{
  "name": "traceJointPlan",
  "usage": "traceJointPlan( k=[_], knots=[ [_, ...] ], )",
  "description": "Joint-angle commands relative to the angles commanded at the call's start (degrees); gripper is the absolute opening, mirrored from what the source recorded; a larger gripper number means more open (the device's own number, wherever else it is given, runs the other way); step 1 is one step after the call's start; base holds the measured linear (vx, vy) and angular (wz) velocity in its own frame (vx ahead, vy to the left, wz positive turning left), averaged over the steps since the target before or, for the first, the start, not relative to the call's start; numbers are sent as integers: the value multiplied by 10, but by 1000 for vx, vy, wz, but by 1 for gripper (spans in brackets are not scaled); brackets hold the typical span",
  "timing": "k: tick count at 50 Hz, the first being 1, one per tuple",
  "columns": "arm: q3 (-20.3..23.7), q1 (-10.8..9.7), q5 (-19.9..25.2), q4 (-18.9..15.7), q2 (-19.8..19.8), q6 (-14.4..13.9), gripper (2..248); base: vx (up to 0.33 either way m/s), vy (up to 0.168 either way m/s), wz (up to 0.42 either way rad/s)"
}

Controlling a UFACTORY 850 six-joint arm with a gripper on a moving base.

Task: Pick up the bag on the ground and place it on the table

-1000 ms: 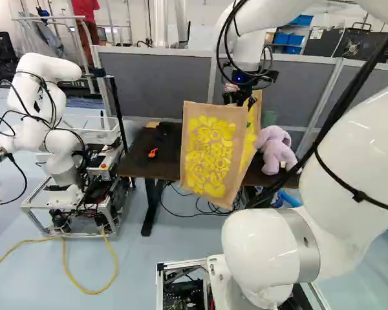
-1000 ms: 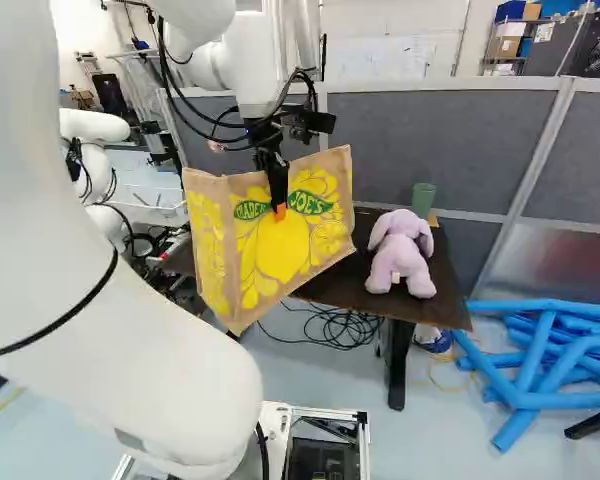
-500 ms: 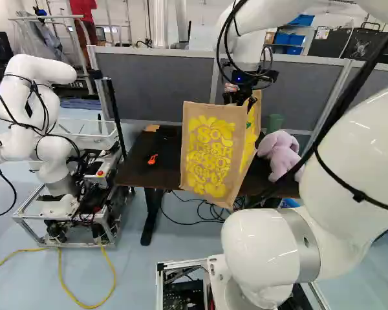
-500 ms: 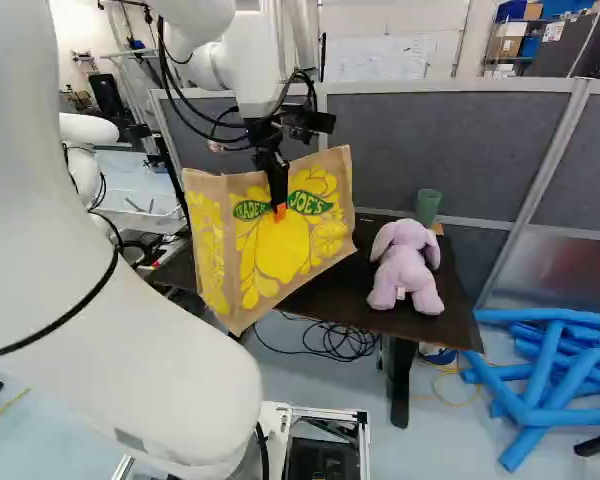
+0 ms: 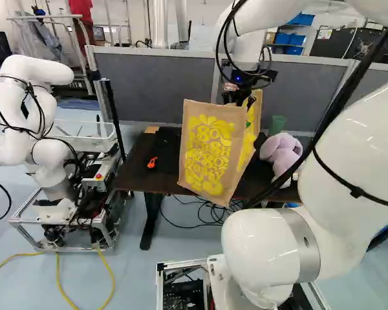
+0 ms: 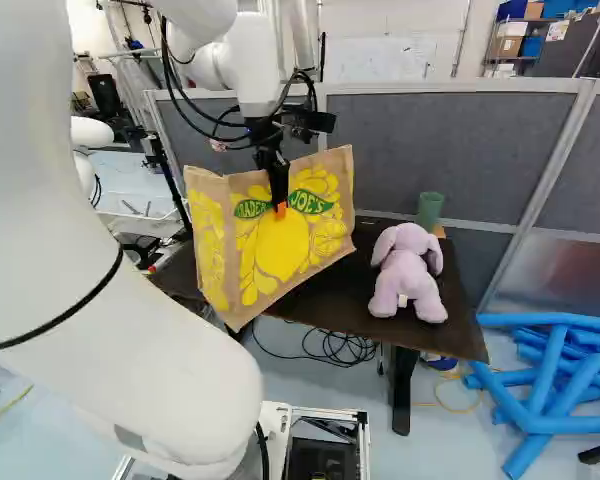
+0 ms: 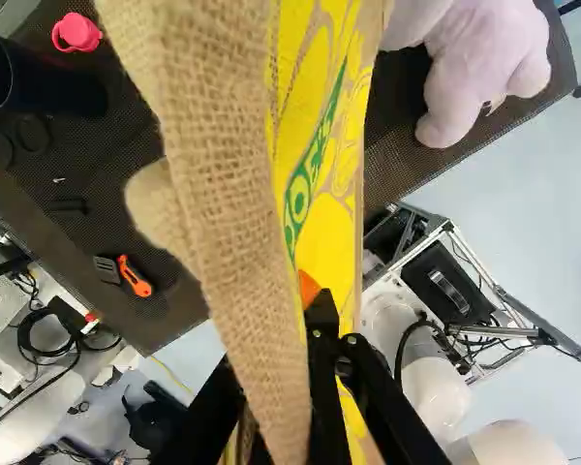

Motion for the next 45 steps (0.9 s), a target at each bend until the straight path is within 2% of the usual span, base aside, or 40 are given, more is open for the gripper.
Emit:
traceJointPlan(
  k=[23,45],
  knots=[
    [-5,0,0,0,-6,0,21,0,0,0],
    [-46,-4,7,0,-48,0,21,0,0,0]
  ],
)
